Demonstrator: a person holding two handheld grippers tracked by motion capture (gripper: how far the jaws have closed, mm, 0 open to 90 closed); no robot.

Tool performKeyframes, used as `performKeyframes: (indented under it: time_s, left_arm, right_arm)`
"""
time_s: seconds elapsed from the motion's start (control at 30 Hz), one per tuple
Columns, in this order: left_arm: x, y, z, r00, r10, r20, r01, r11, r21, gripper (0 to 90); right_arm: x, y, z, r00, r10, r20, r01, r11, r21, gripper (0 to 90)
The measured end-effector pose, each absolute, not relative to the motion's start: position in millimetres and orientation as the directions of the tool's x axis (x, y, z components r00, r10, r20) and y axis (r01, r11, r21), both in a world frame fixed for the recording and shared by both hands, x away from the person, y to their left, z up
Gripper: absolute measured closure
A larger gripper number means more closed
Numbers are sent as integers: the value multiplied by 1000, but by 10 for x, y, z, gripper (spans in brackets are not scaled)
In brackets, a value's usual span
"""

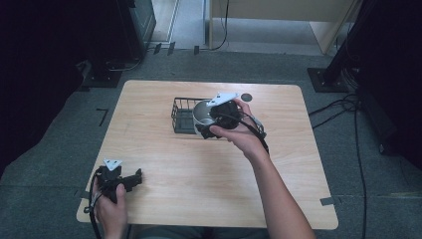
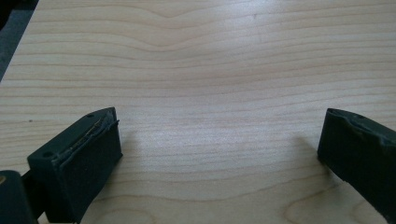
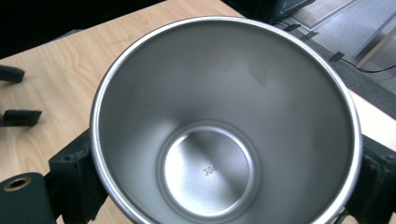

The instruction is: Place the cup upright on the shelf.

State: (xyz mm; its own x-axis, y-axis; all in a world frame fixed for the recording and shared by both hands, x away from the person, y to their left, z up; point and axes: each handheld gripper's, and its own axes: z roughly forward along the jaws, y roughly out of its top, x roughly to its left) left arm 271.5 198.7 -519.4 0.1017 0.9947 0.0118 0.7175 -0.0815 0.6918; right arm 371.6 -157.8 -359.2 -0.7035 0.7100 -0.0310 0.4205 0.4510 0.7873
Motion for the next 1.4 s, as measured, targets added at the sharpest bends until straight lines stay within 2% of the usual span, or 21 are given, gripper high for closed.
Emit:
performKeyframes:
  time_s: [0.63, 1.03, 1.4]
  left_arm:
    - [2715, 1988, -5194, 102, 995, 12, 717, -82, 692, 0]
    - [2715, 1989, -5193, 103, 995, 14, 718, -84, 691, 0]
    - [2715, 1988, -5193, 103, 995, 13, 718, -83, 691, 0]
  right_arm:
    - [4191, -1522, -3448, -686, 725, -61, 409, 453, 792, 69]
    - [4486, -1479, -3620, -649, 757, -75, 435, 451, 780, 69]
    - [4615, -1459, -3796, -666, 745, -43, 463, 458, 759, 68]
